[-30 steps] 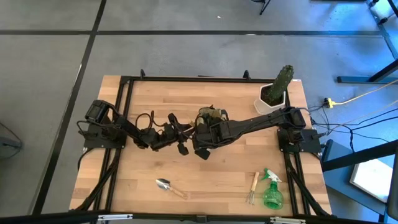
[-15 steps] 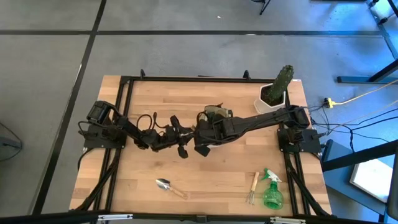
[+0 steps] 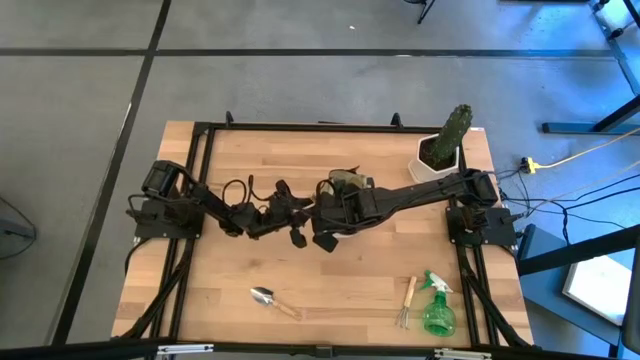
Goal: Pick & Place Garden tools in Gardening bag
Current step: Put the top brown trowel into the green gardening bag
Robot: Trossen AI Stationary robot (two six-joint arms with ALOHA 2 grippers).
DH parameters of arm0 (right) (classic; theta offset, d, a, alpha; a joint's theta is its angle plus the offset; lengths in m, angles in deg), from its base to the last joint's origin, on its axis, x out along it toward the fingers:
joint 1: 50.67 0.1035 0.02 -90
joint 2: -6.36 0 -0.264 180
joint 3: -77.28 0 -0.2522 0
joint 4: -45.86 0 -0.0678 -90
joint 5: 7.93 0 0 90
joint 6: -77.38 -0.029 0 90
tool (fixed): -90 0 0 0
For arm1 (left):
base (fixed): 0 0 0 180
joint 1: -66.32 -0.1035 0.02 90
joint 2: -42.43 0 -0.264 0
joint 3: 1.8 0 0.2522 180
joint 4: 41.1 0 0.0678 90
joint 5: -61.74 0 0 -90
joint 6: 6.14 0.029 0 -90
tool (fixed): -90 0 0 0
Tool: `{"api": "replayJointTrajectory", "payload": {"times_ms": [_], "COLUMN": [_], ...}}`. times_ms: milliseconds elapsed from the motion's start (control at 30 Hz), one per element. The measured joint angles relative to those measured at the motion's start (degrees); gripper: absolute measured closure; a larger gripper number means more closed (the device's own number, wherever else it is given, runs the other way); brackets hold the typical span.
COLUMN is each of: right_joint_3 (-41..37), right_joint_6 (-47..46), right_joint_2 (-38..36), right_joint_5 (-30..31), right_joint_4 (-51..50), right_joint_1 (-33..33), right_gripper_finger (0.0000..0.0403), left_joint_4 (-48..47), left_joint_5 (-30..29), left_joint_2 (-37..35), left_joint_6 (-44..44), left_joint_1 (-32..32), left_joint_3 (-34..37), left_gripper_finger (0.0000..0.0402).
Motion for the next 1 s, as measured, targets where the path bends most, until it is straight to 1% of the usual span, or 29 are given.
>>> {"api": "replayJointTrajectory", "payload": {"times_ms": [167, 400, 700, 1000], "right_joint_3": [0.0, 0.0, 0.0, 0.0], "right_joint_6": [-0.02, 0.23, 0.81, 0.85], "right_joint_2": [0.02, 0.09, 0.09, 0.11], "right_joint_5": [-0.28, -0.28, -0.26, -0.27], "right_joint_4": [-0.24, -0.87, -1.06, -0.99], "right_joint_1": [0.0, 0.0, -0.17, -0.17], "right_gripper_finger": [0.0396, 0.0397, 0.0397, 0.0397], "left_joint_4": [-0.05, -0.3, -0.04, -0.47], "left_joint_5": [1.08, 1.56, -0.92, 0.29], "left_joint_2": [2.66, 8.47, 9.22, 10.04], "left_joint_6": [0.2, -4.11, -3.95, -3.91], "left_joint_1": [-1.48, -2.63, -1.34, -1.38], "left_joint_3": [-0.68, -0.7, -0.68, -2.97], "left_gripper_finger": [0.0345, 0.0345, 0.0345, 0.0345]}}
